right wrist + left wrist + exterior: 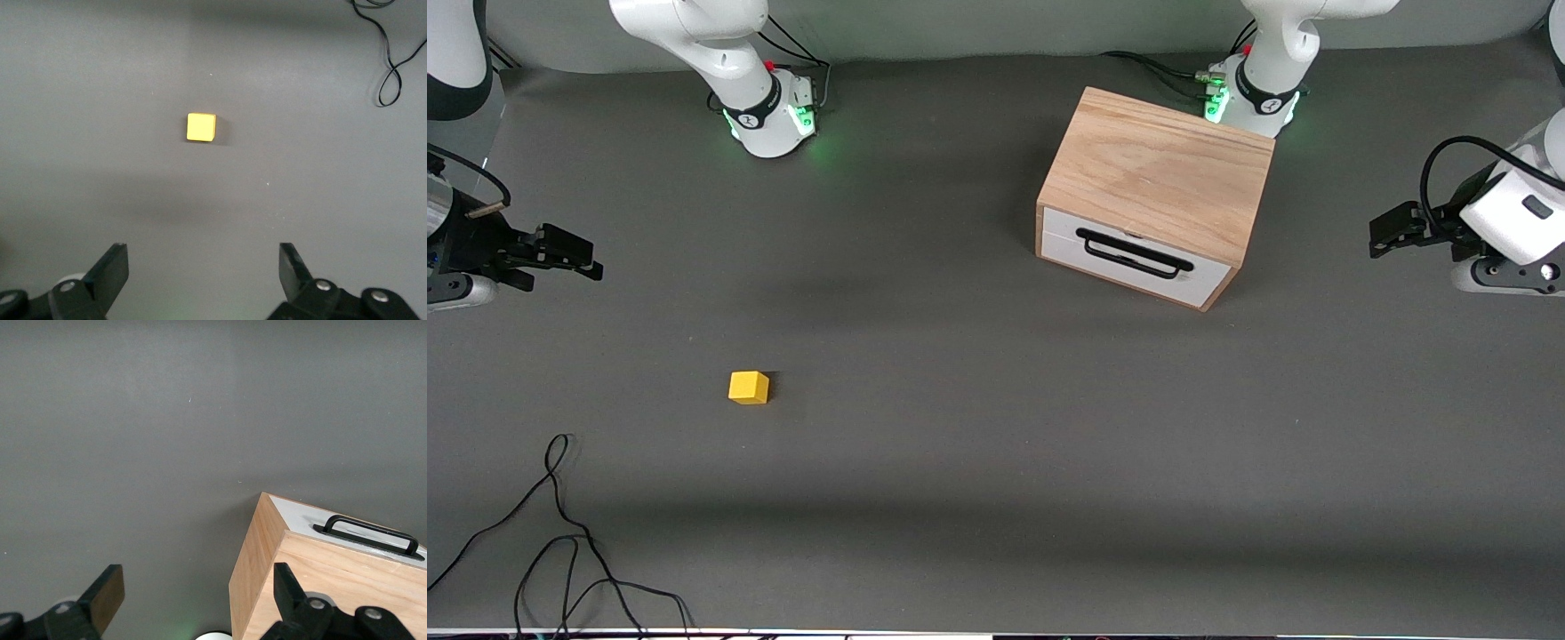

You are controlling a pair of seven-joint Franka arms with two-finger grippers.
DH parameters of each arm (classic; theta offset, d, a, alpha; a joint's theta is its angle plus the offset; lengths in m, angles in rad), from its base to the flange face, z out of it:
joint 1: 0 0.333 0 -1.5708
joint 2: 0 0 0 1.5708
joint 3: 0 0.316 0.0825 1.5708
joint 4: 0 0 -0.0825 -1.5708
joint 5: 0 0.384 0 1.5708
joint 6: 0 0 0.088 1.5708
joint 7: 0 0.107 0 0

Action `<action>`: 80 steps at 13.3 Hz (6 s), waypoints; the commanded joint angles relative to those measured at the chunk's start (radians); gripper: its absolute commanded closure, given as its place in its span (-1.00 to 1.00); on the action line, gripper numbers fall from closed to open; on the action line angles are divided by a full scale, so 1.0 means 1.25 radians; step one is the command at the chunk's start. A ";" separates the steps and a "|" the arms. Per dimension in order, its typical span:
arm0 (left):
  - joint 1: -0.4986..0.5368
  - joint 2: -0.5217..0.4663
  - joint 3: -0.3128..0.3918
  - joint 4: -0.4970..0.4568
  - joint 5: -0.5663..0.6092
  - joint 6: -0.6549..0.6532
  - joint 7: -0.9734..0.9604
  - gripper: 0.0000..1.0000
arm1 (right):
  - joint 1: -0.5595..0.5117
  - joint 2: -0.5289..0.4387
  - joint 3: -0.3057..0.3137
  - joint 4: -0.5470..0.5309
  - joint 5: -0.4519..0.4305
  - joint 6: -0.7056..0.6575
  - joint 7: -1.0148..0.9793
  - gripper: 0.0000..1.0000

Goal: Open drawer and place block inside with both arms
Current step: 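Move the left gripper down to the drawer's black handle, then hook the handle with the left gripper while the right gripper reaches the cube, then pull the drawer open with the left gripper while the right gripper grasps the cube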

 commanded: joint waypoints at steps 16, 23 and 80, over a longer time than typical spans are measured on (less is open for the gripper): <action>-0.015 -0.002 -0.140 0.004 0.007 -0.011 -0.326 -1.00 | 0.011 -0.010 -0.002 -0.007 -0.019 -0.001 0.020 -0.99; -0.029 0.021 -0.385 0.007 0.002 0.015 -0.964 -1.00 | 0.013 -0.008 0.004 -0.005 -0.020 0.000 0.020 -0.99; -0.097 0.433 -0.377 -0.008 0.166 0.379 -1.430 -1.00 | 0.081 0.554 0.007 -0.015 0.054 0.435 0.047 -0.42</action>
